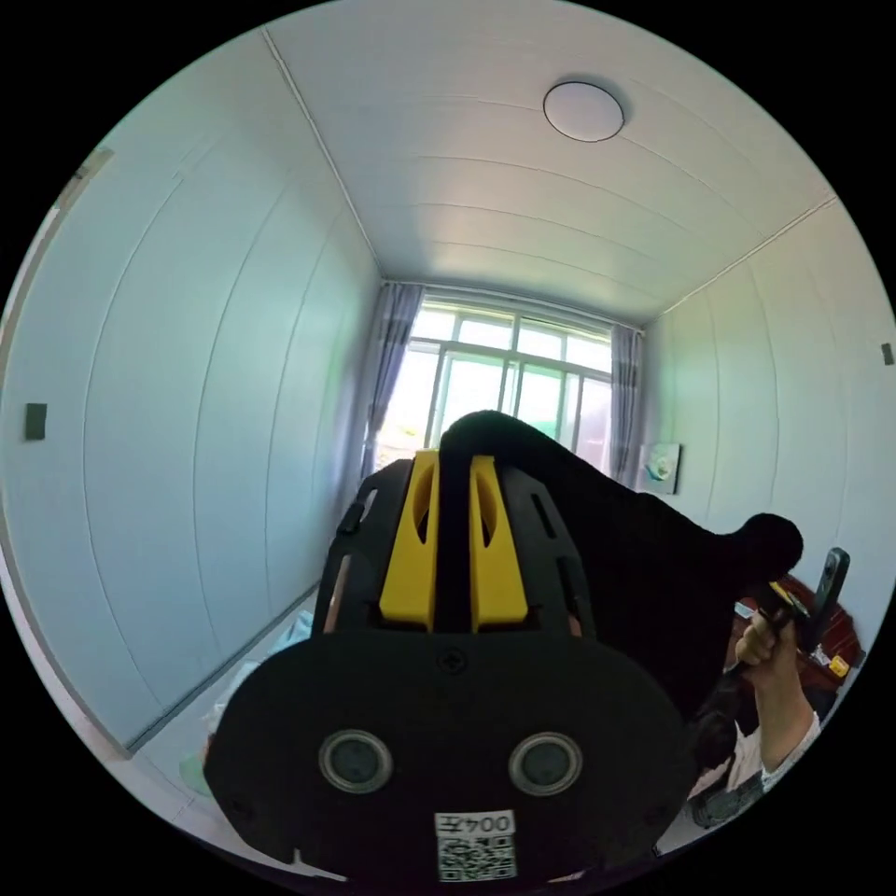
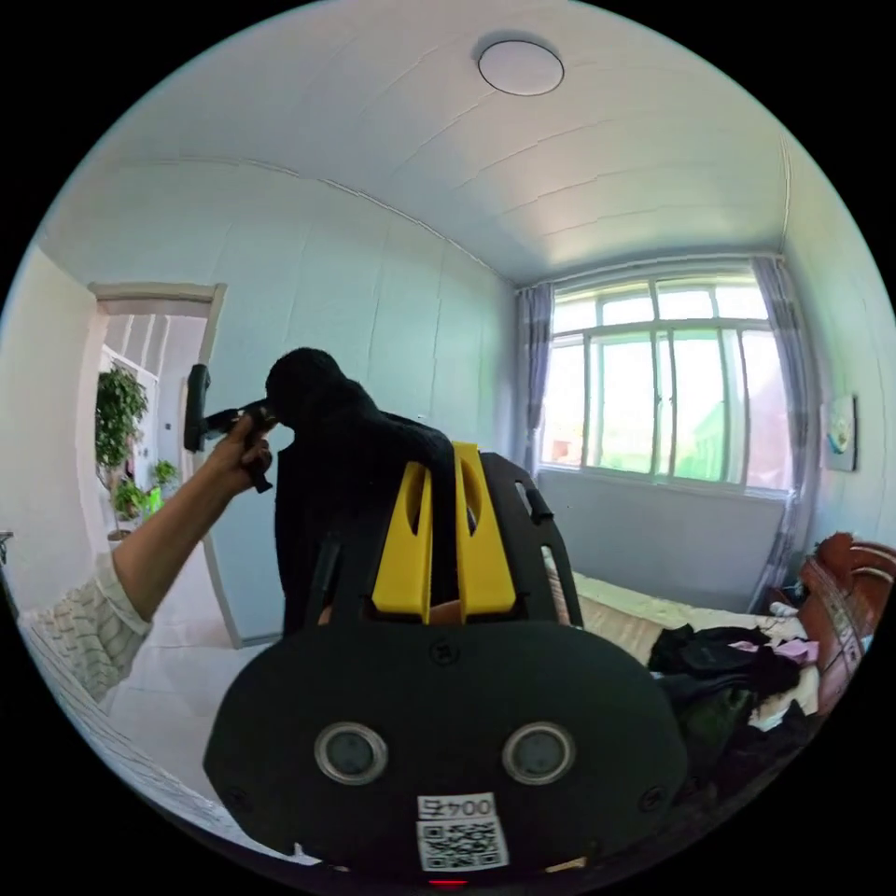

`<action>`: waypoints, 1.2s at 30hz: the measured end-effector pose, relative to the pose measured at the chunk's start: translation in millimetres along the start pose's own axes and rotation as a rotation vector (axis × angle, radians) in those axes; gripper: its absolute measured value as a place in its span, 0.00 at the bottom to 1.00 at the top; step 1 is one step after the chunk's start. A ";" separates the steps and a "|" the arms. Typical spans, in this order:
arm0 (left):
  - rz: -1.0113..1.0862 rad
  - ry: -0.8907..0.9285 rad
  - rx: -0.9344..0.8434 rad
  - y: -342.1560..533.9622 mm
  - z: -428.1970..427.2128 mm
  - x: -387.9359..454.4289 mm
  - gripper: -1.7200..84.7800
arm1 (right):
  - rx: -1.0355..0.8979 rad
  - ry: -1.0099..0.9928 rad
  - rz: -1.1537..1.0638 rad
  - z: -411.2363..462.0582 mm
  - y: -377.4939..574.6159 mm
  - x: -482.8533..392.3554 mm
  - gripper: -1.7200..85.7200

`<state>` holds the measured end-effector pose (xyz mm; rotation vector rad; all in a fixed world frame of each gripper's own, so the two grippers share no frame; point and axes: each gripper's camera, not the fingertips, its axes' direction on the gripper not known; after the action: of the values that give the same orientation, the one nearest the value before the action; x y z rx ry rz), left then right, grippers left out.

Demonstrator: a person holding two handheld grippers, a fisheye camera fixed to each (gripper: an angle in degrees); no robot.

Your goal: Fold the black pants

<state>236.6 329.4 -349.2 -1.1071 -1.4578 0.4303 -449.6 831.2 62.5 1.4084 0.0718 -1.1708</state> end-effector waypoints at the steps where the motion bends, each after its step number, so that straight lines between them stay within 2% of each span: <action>1: 0.008 -0.036 0.017 -3.8 -0.5 -5.1 0.03 | -0.006 -0.040 0.012 11.6 1.2 -1.4 0.06; 6: 0.066 -0.139 -0.019 -28.1 33.1 -18.7 0.03 | -0.043 -0.005 -0.077 61.4 29.1 -2.1 0.06; 12: 0.147 -0.140 -0.160 -16.7 159.3 4.2 0.03 | -0.203 0.062 0.043 118.1 122.5 83.5 0.06; 18: 0.304 -0.002 -0.318 14.2 338.2 121.3 0.05 | -0.307 0.295 0.215 114.9 236.1 212.7 0.07; 21: 0.390 0.108 -0.462 53.4 435.6 198.7 0.07 | -0.392 0.411 0.344 90.3 306.4 286.7 0.07; 24: 0.484 0.237 -0.687 110.1 522.5 266.5 0.09 | -0.501 0.533 0.507 56.9 384.3 359.3 0.07; 26: 0.550 0.285 -0.901 161.4 577.0 303.4 0.10 | -0.591 0.616 0.622 29.0 445.7 407.3 0.07; 29: 0.418 0.384 -1.058 194.2 608.8 299.4 0.10 | -0.749 0.633 0.777 3.3 514.4 448.5 0.08; 32: 0.136 0.544 -1.203 199.7 623.4 249.7 0.10 | -0.731 0.635 0.802 -35.5 538.7 453.4 0.09; 36: -0.084 0.668 -1.148 155.6 586.6 154.2 0.08 | -0.713 0.574 0.778 -83.0 538.6 440.4 0.07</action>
<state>-218.1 722.5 -524.4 -1.8141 -1.0735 -0.9013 164.5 501.8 135.3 0.9306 0.2849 -0.0421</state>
